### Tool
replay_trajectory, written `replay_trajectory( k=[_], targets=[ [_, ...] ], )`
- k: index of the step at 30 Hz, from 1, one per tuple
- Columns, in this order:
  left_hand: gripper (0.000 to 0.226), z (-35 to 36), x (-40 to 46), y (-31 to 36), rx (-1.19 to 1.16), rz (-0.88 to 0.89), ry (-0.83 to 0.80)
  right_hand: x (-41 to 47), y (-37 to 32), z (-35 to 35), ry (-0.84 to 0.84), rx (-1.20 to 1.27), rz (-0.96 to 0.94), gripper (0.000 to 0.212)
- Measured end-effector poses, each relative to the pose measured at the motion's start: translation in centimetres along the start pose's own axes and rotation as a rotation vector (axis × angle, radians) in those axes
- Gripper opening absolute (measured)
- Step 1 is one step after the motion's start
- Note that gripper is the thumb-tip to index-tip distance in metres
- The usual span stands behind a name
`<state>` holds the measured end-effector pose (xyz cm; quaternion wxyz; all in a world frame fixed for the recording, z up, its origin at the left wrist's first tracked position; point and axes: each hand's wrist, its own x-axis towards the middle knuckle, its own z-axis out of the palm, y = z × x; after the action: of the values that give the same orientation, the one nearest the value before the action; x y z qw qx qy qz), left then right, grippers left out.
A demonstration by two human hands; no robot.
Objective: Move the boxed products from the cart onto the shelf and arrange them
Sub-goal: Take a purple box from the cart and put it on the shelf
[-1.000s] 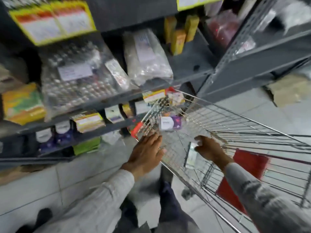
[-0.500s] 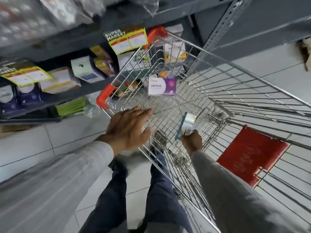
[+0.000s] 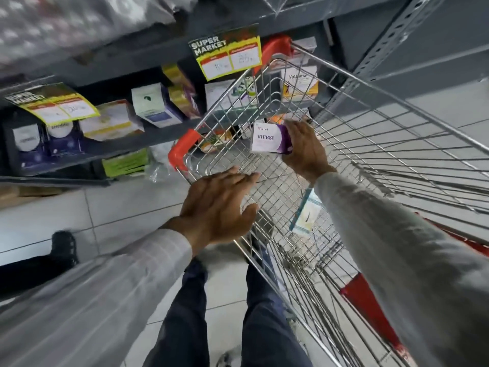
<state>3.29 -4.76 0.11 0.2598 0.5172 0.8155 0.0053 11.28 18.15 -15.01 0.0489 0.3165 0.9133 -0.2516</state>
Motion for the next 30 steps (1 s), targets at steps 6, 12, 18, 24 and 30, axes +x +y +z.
replay_trajectory(
  k=[6, 12, 18, 24, 30],
  targets=[
    [0.068, -0.2, -0.4, 0.3, -0.051, 0.009, 0.062, -4.9, -2.1, -2.3, -0.031, 0.061, 0.048, 0.079],
    [0.054, -2.5, -2.4, 1.0, -0.249, 0.031, 0.169, -13.1, -5.7, -11.7, 0.028, 0.049, 0.075, 0.085],
    [0.038, -13.3, -8.3, 1.7, -0.471, 0.056, 0.550, -18.8, -12.4, -24.7, 0.300, 0.030, -0.010, 0.090],
    [0.032, -28.9, -13.6, 0.3, -0.398, 0.168, 1.003, -19.2, -21.6, -35.5, 0.639, 0.217, -0.220, 0.083],
    [0.031, -41.2, -16.2, -4.2, -0.113, 0.166, 1.361, -16.6, -31.2, -44.7, 0.854, 0.293, -0.464, 0.080]
  ],
)
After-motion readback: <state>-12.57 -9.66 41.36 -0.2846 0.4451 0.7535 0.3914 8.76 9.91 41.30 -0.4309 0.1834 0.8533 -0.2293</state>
